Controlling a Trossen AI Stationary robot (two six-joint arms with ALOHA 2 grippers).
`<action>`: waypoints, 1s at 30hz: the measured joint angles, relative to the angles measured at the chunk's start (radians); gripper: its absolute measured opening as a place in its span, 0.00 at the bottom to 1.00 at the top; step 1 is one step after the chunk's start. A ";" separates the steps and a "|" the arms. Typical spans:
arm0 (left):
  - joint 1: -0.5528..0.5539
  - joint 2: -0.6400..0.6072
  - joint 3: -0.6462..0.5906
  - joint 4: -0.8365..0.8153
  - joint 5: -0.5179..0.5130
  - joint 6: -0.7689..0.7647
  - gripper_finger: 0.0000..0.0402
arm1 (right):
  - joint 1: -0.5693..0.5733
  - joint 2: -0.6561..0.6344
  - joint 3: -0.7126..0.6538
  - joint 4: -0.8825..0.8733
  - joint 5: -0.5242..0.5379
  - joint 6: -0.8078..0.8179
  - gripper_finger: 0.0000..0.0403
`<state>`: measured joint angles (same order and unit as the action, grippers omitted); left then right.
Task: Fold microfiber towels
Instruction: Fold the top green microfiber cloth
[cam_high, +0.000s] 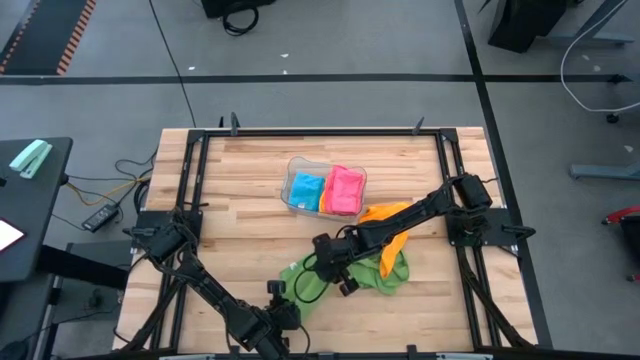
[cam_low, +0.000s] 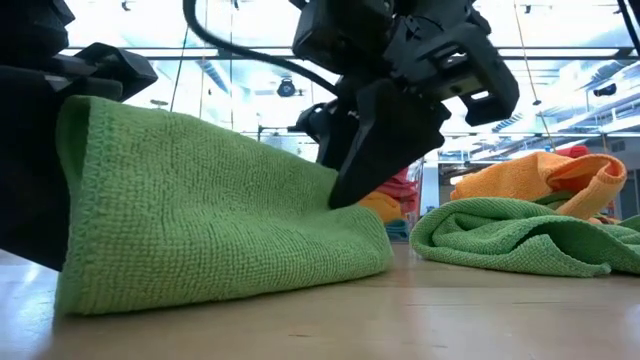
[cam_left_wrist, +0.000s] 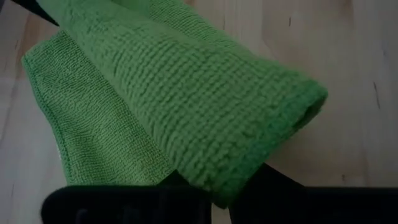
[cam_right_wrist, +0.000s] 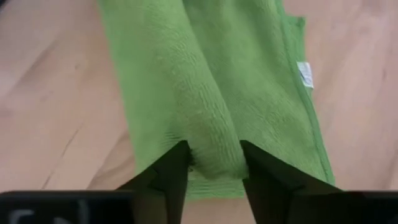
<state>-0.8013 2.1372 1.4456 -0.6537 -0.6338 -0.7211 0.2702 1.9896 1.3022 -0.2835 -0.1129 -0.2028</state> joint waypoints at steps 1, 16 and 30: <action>0.000 0.000 0.000 -0.002 0.000 0.001 0.08 | -0.002 0.000 0.000 -0.003 0.004 0.010 0.40; 0.002 0.000 0.000 -0.007 0.000 0.026 0.08 | -0.003 -0.027 0.117 -0.193 0.007 0.020 0.46; 0.000 0.000 0.000 -0.017 0.003 -0.004 0.06 | 0.046 -0.062 0.050 -0.152 0.004 -0.009 0.46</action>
<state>-0.8013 2.1372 1.4456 -0.6707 -0.6313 -0.7251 0.3159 1.9276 1.3525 -0.4355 -0.1086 -0.2113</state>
